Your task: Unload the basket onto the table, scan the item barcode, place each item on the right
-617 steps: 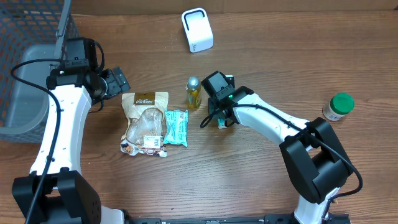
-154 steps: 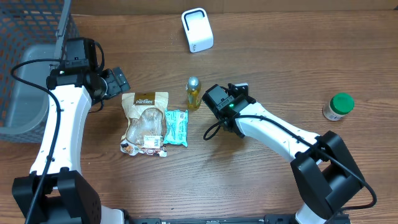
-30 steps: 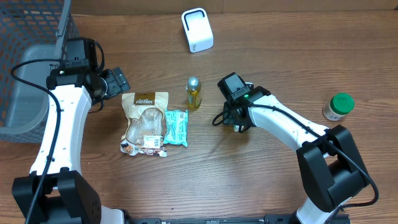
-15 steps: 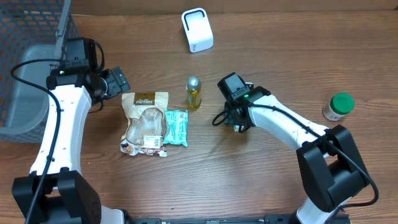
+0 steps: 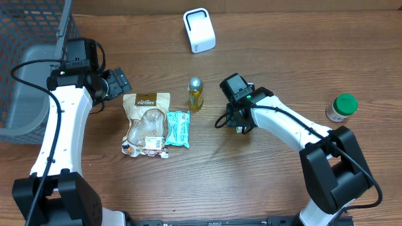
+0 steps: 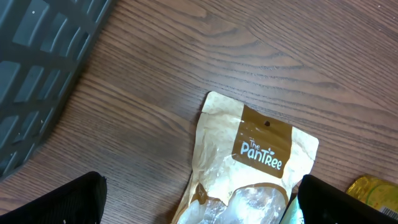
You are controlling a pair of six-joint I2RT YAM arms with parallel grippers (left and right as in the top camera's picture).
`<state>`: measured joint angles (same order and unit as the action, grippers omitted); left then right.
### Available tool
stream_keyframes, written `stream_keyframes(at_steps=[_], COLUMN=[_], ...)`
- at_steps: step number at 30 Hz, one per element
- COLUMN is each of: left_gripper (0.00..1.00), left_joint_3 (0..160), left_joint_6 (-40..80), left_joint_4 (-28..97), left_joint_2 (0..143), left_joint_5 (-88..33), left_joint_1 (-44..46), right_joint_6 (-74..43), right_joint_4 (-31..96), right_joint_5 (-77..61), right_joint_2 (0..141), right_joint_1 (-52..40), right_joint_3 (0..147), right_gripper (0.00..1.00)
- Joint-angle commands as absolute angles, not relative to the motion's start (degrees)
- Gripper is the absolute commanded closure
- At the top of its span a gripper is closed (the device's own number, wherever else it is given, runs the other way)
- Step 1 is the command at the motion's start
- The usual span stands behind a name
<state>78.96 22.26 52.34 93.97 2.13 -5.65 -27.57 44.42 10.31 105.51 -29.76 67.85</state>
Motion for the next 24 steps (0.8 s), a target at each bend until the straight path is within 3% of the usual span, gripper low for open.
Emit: stream_keyframes(at_steps=[1, 24], left_gripper=[0.01, 0.00], left_joint_3=[79.7, 79.7], left_joint_6=[21.8, 21.8], left_joint_4=[52.2, 52.2], left_joint_2=[93.4, 93.4], left_joint_5=[1.9, 1.9], left_joint_1=[-5.6, -5.5], right_joint_6=[-26.5, -26.5], right_joint_4=[44.2, 43.1], right_joint_5=[10.3, 10.4], right_joint_2=[105.9, 106.5], right_joint_1=[-29.9, -29.9], right_joint_3=[67.4, 66.3], right_gripper=[0.53, 0.53])
